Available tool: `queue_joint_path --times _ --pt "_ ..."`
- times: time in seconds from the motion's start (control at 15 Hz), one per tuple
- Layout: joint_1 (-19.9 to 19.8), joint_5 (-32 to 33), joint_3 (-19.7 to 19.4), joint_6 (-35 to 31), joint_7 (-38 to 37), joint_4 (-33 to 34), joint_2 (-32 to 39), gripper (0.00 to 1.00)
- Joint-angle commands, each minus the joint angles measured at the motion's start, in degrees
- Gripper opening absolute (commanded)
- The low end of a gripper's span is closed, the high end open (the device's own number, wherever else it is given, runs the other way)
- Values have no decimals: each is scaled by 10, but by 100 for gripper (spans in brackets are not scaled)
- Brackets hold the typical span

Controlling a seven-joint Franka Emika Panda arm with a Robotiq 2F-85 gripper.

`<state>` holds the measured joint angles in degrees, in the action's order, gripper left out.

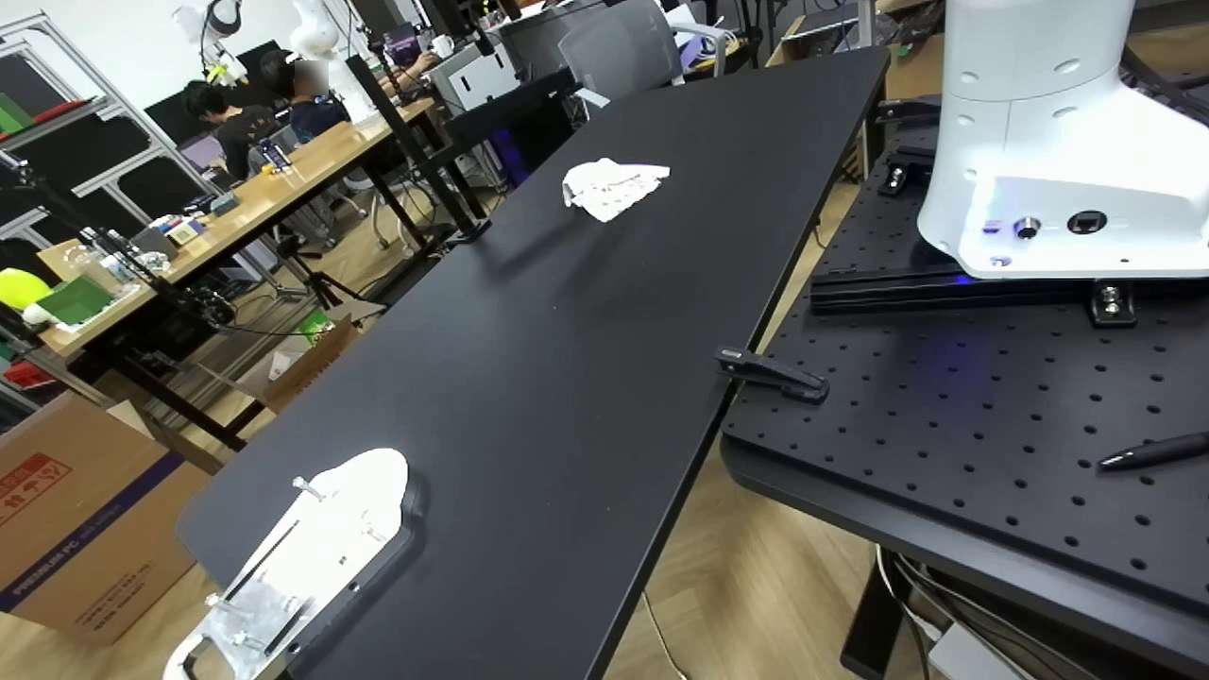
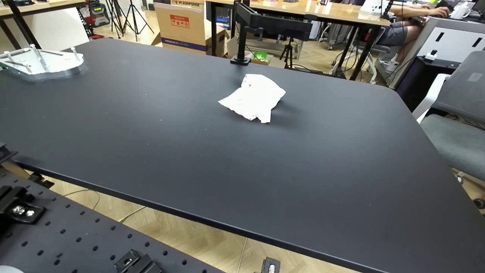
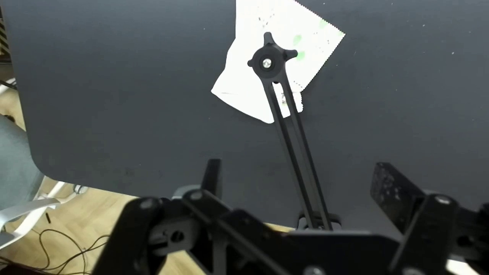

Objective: Pick the cloth on the table and put it on the black stand

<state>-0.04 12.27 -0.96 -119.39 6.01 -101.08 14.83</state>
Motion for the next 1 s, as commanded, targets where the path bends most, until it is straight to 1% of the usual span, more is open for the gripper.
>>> queue_joint_path --times 0.0,0.33,0.67,0.93 --pt "-10 -11 -5 -4 1 -22 -26 100" --pt "-36 -35 -24 -15 -12 -42 -36 100" --pt "-70 -86 -44 -36 -12 -68 -31 100" --pt "-95 -140 -61 -81 -27 -95 -25 100"
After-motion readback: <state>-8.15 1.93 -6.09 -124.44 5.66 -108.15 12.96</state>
